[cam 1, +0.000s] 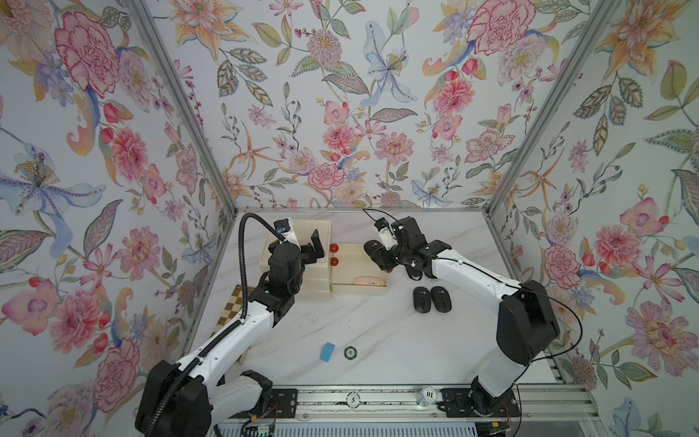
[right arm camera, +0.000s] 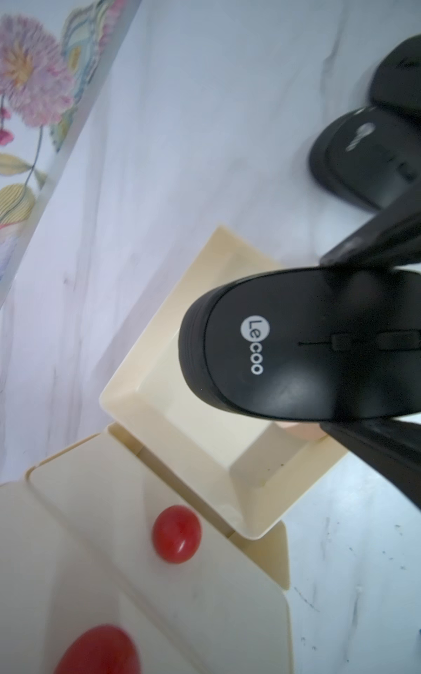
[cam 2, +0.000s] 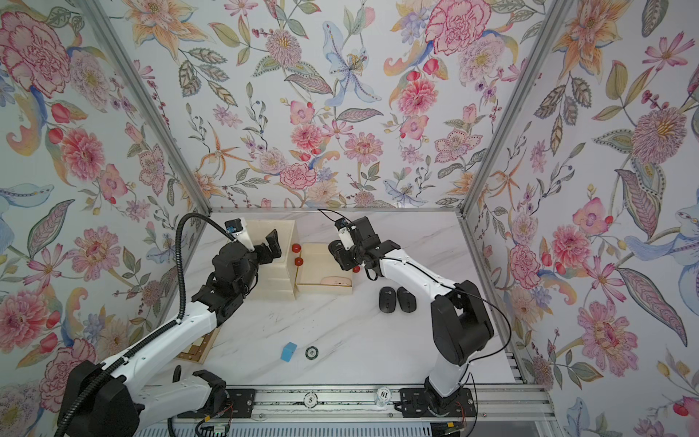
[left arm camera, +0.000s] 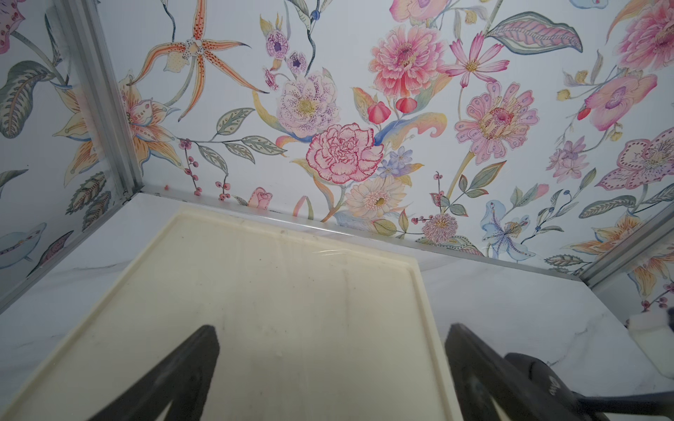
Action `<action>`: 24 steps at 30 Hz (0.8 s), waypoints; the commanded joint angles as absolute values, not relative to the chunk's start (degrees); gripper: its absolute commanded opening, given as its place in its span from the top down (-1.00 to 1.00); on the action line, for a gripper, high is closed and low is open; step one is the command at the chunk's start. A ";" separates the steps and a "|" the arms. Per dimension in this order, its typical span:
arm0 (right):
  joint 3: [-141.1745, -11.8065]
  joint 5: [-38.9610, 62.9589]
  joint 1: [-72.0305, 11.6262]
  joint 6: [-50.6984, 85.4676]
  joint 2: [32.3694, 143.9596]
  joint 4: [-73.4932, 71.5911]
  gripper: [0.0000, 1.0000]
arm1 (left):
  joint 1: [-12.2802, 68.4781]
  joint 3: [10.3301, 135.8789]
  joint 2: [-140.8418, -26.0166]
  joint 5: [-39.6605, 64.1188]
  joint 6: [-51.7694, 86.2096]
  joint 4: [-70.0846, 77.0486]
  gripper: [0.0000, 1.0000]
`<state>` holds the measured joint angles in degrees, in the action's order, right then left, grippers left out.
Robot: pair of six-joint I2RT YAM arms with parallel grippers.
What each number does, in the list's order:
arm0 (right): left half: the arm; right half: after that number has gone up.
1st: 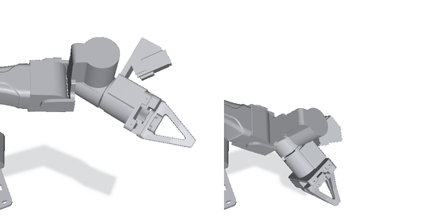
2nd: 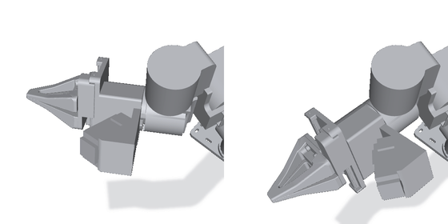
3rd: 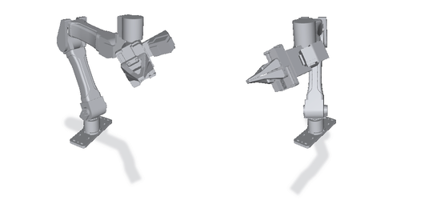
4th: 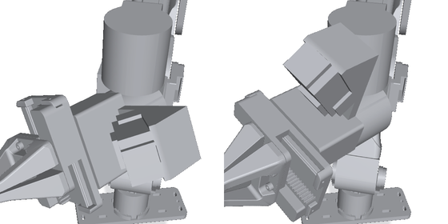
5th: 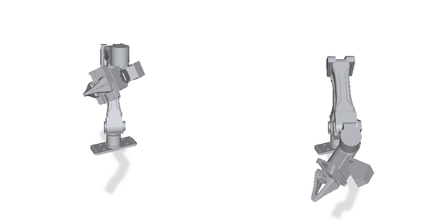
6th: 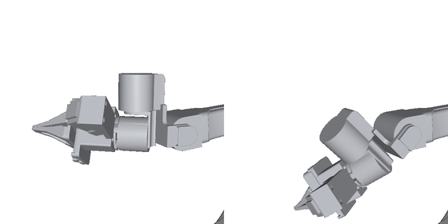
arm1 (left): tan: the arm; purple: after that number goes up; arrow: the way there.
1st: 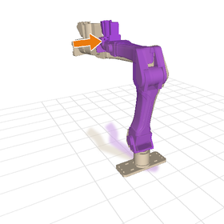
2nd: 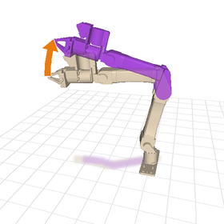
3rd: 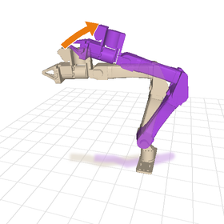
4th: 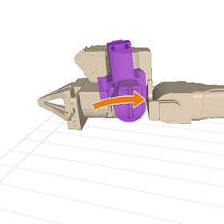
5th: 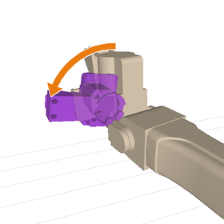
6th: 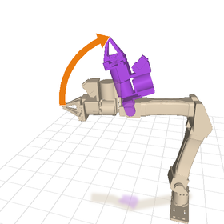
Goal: Take the mice out of the drawer
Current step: Pick up the mouse from the drawer, then place the mouse at the center of the board.
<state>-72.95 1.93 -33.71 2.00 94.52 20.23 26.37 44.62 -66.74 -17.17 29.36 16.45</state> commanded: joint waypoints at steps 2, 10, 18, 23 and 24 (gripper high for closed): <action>-63.35 -5.44 -34.07 13.74 83.43 30.09 0.22 | 26.47 44.03 -66.42 -15.02 27.53 19.01 -1.00; -43.71 -9.28 -36.21 30.00 59.70 38.67 0.22 | 26.46 43.04 -68.60 -11.87 26.93 21.00 -0.99; -30.66 -11.12 -36.72 39.09 48.30 41.98 0.20 | 26.46 43.43 -70.89 -9.95 27.50 22.85 -0.99; -27.78 -12.49 -35.90 41.30 50.08 40.56 0.22 | 26.51 42.89 -69.99 -10.26 28.47 23.80 -0.99; -27.39 -12.57 -35.54 41.83 50.54 40.36 0.22 | 26.52 42.76 -69.77 -10.46 28.56 23.82 -0.99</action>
<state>-28.21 -10.50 -36.14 38.57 49.91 41.19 26.37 44.10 -70.37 -10.85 27.90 22.22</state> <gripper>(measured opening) 0.582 0.996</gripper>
